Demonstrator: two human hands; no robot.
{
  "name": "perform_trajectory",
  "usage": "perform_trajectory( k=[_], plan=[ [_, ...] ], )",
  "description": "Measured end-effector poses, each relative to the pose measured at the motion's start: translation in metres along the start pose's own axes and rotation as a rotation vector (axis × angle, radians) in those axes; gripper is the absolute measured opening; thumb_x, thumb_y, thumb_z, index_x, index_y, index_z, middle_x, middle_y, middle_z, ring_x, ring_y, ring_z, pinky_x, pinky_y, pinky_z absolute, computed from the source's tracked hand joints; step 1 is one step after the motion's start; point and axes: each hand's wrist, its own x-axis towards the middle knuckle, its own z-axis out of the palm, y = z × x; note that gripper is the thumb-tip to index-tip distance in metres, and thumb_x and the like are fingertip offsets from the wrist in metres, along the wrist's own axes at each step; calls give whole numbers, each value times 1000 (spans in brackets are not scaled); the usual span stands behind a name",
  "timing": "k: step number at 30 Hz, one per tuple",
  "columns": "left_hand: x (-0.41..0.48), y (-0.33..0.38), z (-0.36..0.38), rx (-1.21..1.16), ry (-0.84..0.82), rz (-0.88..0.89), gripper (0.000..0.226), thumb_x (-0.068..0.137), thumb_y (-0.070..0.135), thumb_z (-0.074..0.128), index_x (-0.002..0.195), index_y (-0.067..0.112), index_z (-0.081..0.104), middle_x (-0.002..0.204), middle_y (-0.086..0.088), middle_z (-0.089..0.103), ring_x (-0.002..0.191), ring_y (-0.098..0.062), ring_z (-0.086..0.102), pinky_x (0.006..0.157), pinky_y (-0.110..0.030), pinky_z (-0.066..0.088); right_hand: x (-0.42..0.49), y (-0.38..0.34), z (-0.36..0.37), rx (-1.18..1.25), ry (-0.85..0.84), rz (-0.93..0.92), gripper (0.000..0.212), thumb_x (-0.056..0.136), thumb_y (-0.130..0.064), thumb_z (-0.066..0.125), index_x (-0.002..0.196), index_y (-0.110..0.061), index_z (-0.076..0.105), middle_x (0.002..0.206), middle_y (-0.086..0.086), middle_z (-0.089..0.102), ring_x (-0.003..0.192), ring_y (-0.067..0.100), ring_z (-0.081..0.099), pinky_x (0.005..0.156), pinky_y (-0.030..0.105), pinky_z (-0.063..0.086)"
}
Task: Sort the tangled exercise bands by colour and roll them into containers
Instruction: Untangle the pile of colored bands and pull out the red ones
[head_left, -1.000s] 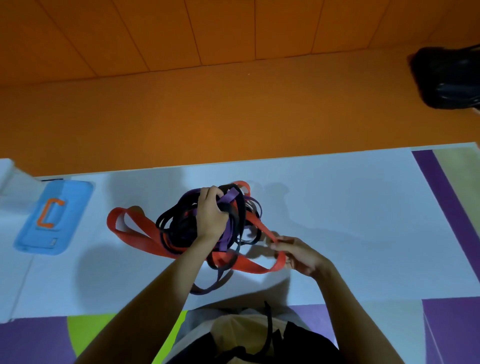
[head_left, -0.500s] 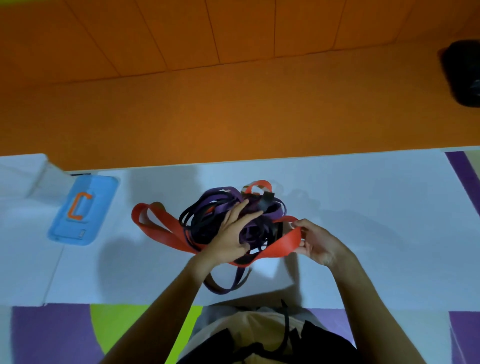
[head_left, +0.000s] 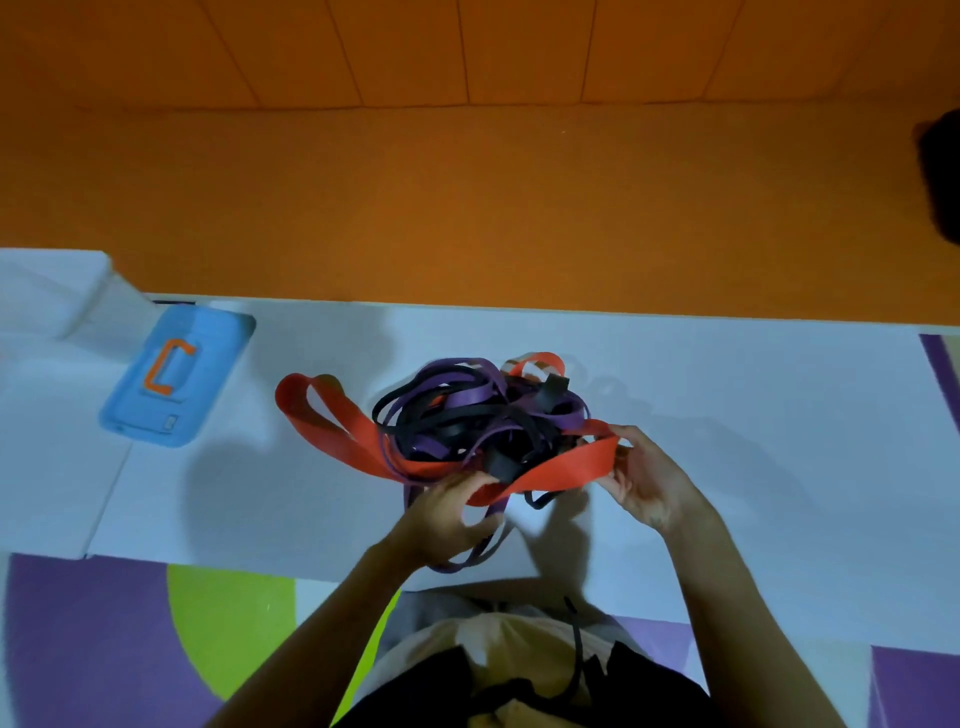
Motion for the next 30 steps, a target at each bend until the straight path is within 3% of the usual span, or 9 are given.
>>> perform_trajectory(
  k=[2,6,9,13,17,22,24,27,30],
  plan=[
    [9,1,7,145,-48,33,43,94,57,65,120,22,62,116,9,61,105,-5,50,87,-17,34,0,0,-2,41,-3,12,27,99,-19,63,118,-2,72,102,10,70,81,17,75,69,32,66],
    [14,5,0,170,-61,52,34,94,57,60,84,25,55,88,12,57,85,-6,48,73,-29,33,5,2,-9,59,33,7,39,96,-20,66,130,0,67,119,16,68,102,21,68,84,32,64],
    [4,-2,-22,24,-184,-24,29,89,55,69,90,29,55,83,11,64,77,-6,59,69,-27,46,7,-1,-15,44,90,-12,43,91,-21,68,130,-3,64,115,15,71,96,20,62,87,30,57],
    [-9,-23,-52,240,-180,-76,42,79,54,76,103,24,61,101,6,70,92,-18,64,75,-35,47,6,1,-7,-82,141,-91,19,93,-14,56,107,-12,68,89,5,68,79,17,67,72,30,63],
    [-27,-51,-77,466,-105,-50,35,66,46,79,90,22,68,79,2,72,77,-33,70,63,-34,47,12,2,-3,-162,188,-126,15,90,-15,61,104,-16,66,82,2,56,77,17,60,63,27,58],
    [-38,-52,-108,610,-192,-233,49,76,36,80,121,25,65,121,2,72,112,-28,68,89,-40,48,21,2,0,-374,372,-163,16,88,-24,76,92,-16,64,66,-1,43,74,17,57,65,26,55],
    [-41,-49,-120,656,-98,-227,49,70,22,82,117,22,69,122,-4,71,105,-31,70,83,-41,49,23,-2,2,-533,474,-256,25,85,-30,80,89,-12,63,71,1,55,79,17,60,72,28,51],
    [-43,-43,-138,644,63,-163,49,57,13,87,102,18,68,97,-6,73,79,-32,72,69,-37,49,23,-10,8,-555,511,-448,26,91,-34,75,93,-8,72,81,4,62,80,18,58,74,32,47],
    [-37,-35,-153,552,299,-65,58,62,5,90,112,15,62,99,-8,73,76,-33,69,65,-34,50,24,-13,20,-516,511,-584,30,96,-34,67,99,-6,79,83,4,68,79,17,59,79,35,48]
  ],
)
